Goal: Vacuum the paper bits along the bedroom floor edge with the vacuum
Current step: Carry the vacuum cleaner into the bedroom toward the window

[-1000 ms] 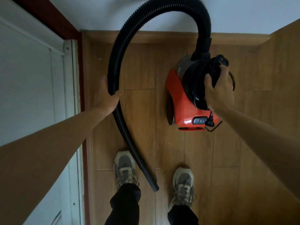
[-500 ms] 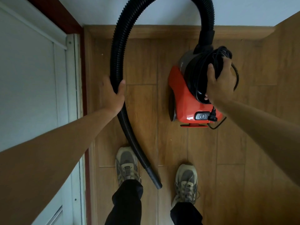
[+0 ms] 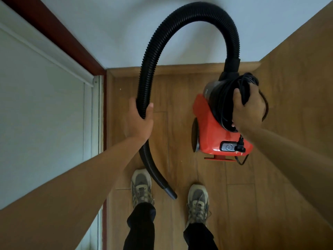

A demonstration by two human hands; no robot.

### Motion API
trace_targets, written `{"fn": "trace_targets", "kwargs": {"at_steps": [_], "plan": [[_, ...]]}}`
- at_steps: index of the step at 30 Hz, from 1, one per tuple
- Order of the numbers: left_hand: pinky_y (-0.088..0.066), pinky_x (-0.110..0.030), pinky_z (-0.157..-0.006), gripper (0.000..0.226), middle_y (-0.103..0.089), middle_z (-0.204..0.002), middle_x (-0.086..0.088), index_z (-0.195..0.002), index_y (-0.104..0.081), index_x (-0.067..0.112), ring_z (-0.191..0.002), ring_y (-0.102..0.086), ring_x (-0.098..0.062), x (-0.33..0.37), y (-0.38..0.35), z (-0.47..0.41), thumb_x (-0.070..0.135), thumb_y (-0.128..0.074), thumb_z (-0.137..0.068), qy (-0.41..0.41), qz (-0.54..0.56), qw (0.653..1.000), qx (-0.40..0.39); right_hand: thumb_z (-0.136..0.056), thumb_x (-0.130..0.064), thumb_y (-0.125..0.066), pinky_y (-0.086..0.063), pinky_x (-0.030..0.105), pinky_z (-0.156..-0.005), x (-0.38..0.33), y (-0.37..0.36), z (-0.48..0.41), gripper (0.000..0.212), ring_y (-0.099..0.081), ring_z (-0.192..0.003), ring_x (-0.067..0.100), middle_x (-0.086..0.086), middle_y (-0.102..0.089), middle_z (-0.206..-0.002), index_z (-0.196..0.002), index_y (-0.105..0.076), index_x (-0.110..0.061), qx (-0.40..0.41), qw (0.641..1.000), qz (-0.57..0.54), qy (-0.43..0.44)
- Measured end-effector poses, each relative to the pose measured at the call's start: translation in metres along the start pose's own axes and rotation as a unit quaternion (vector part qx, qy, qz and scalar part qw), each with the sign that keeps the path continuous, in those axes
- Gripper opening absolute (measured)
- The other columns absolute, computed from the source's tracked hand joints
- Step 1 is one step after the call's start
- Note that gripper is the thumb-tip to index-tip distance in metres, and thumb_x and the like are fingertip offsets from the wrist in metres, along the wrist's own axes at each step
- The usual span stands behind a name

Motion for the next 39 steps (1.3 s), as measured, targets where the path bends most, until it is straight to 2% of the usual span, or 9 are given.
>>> {"fn": "trace_targets", "kwargs": {"at_steps": [6,11,14,19,22,27,31,36,39], "plan": [[-0.047,-0.018,-0.050,0.020,-0.058,-0.083,0.002,-0.111,-0.048,0.022,-0.061,-0.056,-0.009,0.091,-0.012,0.014,0.037,-0.054,-0.100,-0.051,-0.003,0.997,-0.054,-0.103,-0.035,-0.047,-0.038,0.030,-0.089,-0.016,0.099,0.007,0.042,-0.053,-0.117,0.026,0.010,-0.059,-0.126,-0.138,-0.044,-0.013,0.040,0.998,0.005,-0.043],[-0.046,-0.017,-0.050,0.021,-0.056,-0.077,0.002,-0.109,-0.050,0.018,-0.059,-0.055,-0.012,0.167,-0.028,0.013,0.036,-0.054,-0.100,-0.098,-0.032,0.990,-0.100,-0.103,-0.036,-0.047,-0.041,0.040,-0.100,-0.026,0.180,0.015,0.047,-0.051,-0.125,0.032,0.012,-0.057,-0.133,-0.144,-0.040,-0.015,0.093,0.993,0.004,-0.076],[-0.051,-0.032,-0.050,0.027,-0.055,-0.072,0.002,-0.106,-0.047,0.017,-0.056,-0.057,-0.019,0.223,-0.041,0.014,0.042,-0.053,-0.099,-0.150,-0.075,0.976,-0.140,-0.102,-0.037,-0.047,-0.041,0.044,-0.100,-0.031,0.231,0.024,0.048,-0.049,-0.126,0.033,0.013,-0.056,-0.134,-0.145,-0.038,-0.017,0.130,0.986,-0.003,-0.105],[-0.043,-0.028,-0.050,0.028,-0.058,-0.072,0.002,-0.103,-0.042,0.019,-0.059,-0.058,-0.015,0.329,-0.060,0.026,0.045,-0.052,-0.099,-0.213,-0.102,0.957,-0.171,-0.101,-0.040,-0.048,-0.053,0.047,-0.086,-0.054,0.322,0.043,0.044,-0.058,-0.107,0.035,0.014,-0.058,-0.118,-0.140,-0.038,-0.020,0.186,0.973,0.001,-0.135],[-0.036,-0.018,-0.051,0.031,-0.061,-0.086,-0.001,-0.111,-0.045,0.017,-0.065,-0.057,-0.012,0.400,-0.066,0.041,0.045,-0.051,-0.099,-0.241,-0.092,0.947,-0.193,-0.099,-0.044,-0.048,-0.059,0.052,-0.066,-0.072,0.383,0.058,0.039,-0.063,-0.084,0.033,0.010,-0.059,-0.102,-0.131,-0.037,-0.026,0.218,0.965,0.009,-0.145],[-0.040,-0.025,-0.052,0.029,-0.062,-0.086,0.001,-0.111,-0.043,0.022,-0.072,-0.063,-0.021,0.524,-0.065,0.083,0.048,-0.049,-0.099,-0.305,-0.079,0.921,-0.228,-0.100,-0.040,-0.050,-0.056,0.041,-0.053,-0.106,0.491,0.098,0.033,-0.064,-0.067,0.029,0.013,-0.063,-0.088,-0.124,-0.037,-0.023,0.291,0.942,-0.001,-0.170],[-0.036,-0.020,-0.047,0.032,-0.062,-0.087,0.001,-0.116,-0.044,0.018,-0.060,-0.058,-0.009,0.624,-0.058,0.151,0.044,-0.050,-0.100,-0.373,-0.066,0.889,-0.256,-0.100,-0.038,-0.051,-0.058,0.046,-0.051,-0.136,0.583,0.146,0.030,-0.065,-0.062,0.027,0.009,-0.061,-0.082,-0.121,-0.038,-0.021,0.352,0.916,-0.024,-0.191],[-0.042,-0.016,-0.045,0.024,-0.062,-0.085,0.000,-0.112,-0.046,0.023,-0.063,-0.063,-0.014,0.734,-0.059,0.260,0.043,-0.052,-0.099,-0.441,-0.018,0.836,-0.325,-0.100,-0.037,-0.051,-0.058,0.042,-0.046,-0.164,0.697,0.219,0.030,-0.065,-0.067,0.027,0.007,-0.058,-0.088,-0.121,-0.038,-0.020,0.423,0.879,-0.049,-0.217],[-0.042,-0.012,-0.043,0.024,-0.061,-0.084,-0.002,-0.112,-0.049,0.019,-0.062,-0.061,-0.013,0.783,-0.066,0.326,0.039,-0.054,-0.100,-0.453,0.011,0.809,-0.373,-0.100,-0.036,-0.050,-0.049,0.030,-0.032,-0.171,0.759,0.272,0.030,-0.064,-0.063,0.030,0.009,-0.057,-0.088,-0.121,-0.038,-0.018,0.472,0.851,-0.040,-0.228]]}}
Point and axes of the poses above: each hand's wrist, its own z-axis away from the middle knuckle, its own y-axis out of the back of the hand, x = y × z, the point moved 8 cm from there along -z, towards the middle knuckle
